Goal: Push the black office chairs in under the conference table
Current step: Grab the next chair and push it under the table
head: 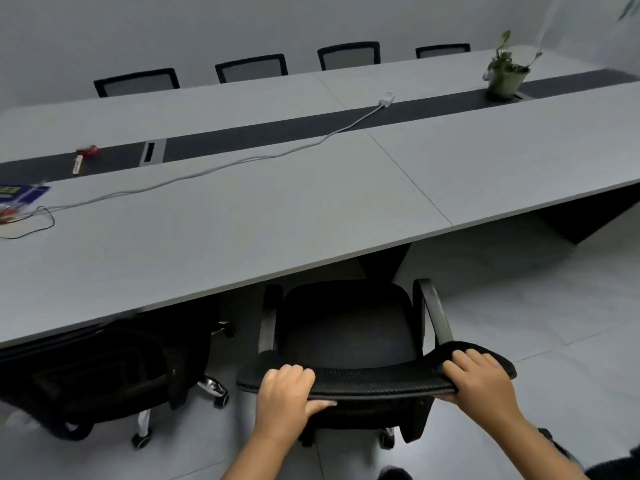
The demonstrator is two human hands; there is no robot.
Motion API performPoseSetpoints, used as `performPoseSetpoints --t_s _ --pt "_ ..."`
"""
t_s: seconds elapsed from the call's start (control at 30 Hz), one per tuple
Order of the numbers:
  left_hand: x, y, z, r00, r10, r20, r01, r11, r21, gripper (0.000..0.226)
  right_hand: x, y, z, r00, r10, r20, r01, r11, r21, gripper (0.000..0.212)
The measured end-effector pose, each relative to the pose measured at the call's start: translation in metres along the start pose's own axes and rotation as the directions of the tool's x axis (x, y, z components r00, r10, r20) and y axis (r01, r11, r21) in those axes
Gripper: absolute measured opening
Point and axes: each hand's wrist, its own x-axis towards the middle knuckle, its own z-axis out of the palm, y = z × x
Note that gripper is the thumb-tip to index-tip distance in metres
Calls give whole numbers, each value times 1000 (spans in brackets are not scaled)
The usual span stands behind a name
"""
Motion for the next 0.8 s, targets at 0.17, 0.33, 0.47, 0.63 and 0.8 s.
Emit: performPoseSetpoints --t_s 0.17,0.33,0.47,0.63,0.8 --pt "5 33 -1 997 -67 42 67 998 11 54 13 43 10 991 -135 18 135 991 -2 59" --pt "21 70 10 991 -131 -4 131 991 20 50 33 88 21 981 -173 92 171 985 32 46" --pt "41 82 23 983 -171 -65 173 984 28 54 48 112 36 977 -189 98 184 981 59 49" --pt "75 86 29 983 -183 -1 183 979 94 50 70 135 55 972 -173 158 159 983 96 54" --pt "106 70 37 972 -214 92 201 970 136 55 100 145 77 974 -191 121 175 976 133 55"
